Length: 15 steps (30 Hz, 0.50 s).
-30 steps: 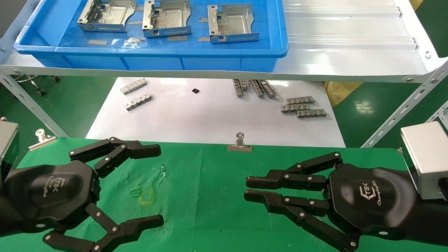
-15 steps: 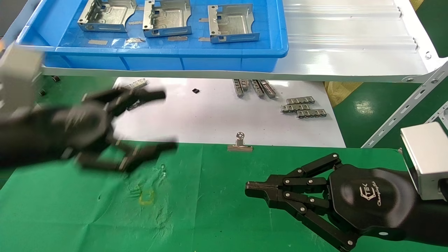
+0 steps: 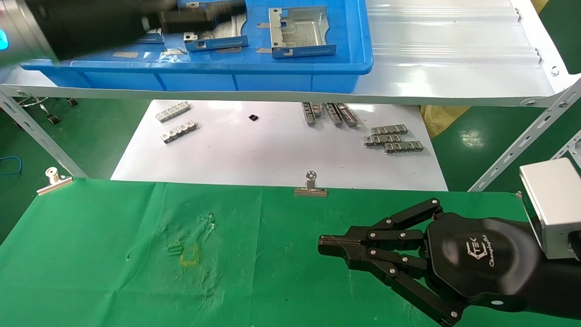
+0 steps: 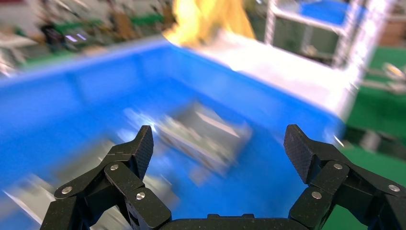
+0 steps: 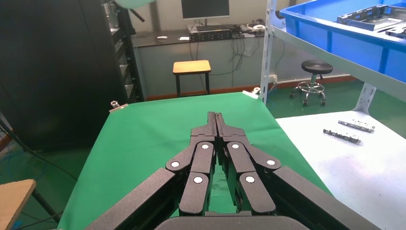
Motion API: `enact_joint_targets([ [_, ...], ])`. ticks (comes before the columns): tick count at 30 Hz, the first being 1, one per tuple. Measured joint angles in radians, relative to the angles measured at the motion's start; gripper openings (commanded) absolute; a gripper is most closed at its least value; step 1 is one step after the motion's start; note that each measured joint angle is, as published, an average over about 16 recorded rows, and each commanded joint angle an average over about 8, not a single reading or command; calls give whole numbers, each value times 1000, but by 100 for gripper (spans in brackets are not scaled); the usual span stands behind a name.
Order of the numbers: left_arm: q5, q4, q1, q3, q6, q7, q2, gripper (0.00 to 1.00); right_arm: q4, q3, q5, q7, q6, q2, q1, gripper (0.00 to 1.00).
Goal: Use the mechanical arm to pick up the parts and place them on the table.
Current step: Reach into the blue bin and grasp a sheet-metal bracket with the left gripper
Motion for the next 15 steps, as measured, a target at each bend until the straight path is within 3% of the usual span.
enact_joint_targets([
  [15, 56, 294, -143, 28, -43, 93, 75, 100, 0, -1, 1, -1, 0, 0, 0, 0],
])
